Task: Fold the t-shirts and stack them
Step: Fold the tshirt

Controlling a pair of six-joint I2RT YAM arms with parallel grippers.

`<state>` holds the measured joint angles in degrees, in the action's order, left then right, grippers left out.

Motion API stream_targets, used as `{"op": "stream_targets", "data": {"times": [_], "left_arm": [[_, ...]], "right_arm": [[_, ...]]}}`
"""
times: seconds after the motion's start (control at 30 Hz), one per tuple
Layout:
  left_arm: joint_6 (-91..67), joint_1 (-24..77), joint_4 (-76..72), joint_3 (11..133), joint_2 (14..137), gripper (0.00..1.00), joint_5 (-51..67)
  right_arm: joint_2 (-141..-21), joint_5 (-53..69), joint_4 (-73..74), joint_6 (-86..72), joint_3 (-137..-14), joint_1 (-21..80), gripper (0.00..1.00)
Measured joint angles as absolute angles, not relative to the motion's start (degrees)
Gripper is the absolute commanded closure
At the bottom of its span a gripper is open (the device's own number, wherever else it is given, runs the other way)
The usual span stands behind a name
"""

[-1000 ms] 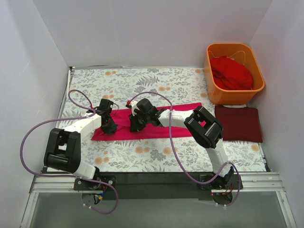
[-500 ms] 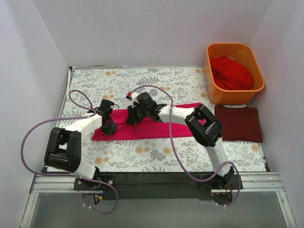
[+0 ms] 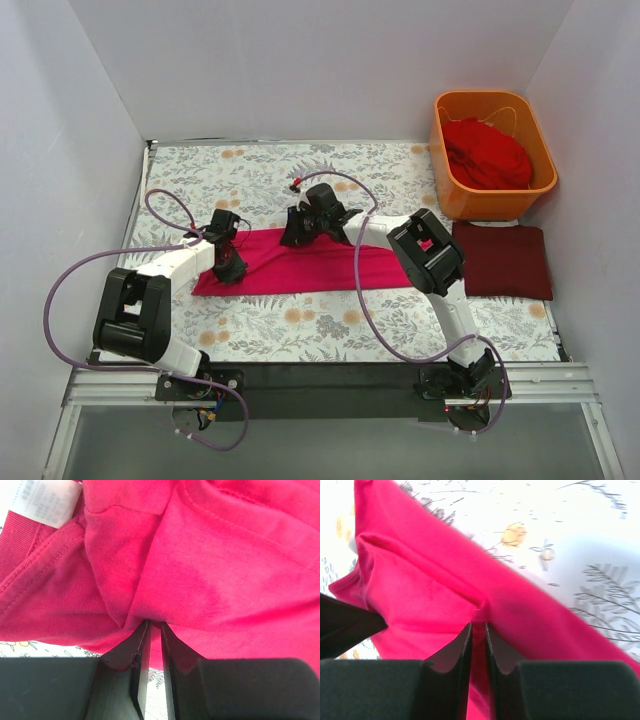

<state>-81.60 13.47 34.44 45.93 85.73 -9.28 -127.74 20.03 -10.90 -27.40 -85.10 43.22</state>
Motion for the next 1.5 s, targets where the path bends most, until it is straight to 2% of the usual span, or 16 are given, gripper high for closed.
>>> {"op": "stream_targets", "data": {"times": [0.3,0.37,0.57,0.73,0.93,1.17,1.33,1.5], "left_arm": [[-81.87,13.47,35.33,45.93,85.06,0.79,-9.67],[-81.89,13.47,36.67,46.04,84.36,0.75,-10.02],[-81.93,12.80,40.01,49.56,81.38,0.66,-11.42],[-82.24,11.88,40.27,51.13,80.73,0.58,-12.32],[-82.70,10.96,40.32,51.07,84.18,0.57,-14.00],[-82.70,8.43,40.07,52.58,91.70,0.58,-14.44],[-81.89,7.81,41.82,59.86,98.45,0.58,-14.26],[-80.62,7.07,43.92,71.85,108.01,0.58,-14.26]], "right_arm": [[-127.04,21.47,-12.21,-30.06,-82.85,41.28,0.77],[-125.43,22.09,-12.43,-29.91,-80.14,40.84,0.77],[-114.85,22.35,-10.83,-26.52,-70.39,37.80,0.61],[-103.63,16.64,-5.37,-18.55,-64.51,32.23,0.54],[-95.09,6.81,2.07,-11.62,-56.64,31.16,0.50],[-92.20,0.14,9.93,-10.26,-49.74,31.20,0.48],[-89.65,-0.08,13.80,-10.37,-47.46,31.66,0.48],[-85.62,2.85,18.52,-11.88,-44.75,37.10,0.47]]}}
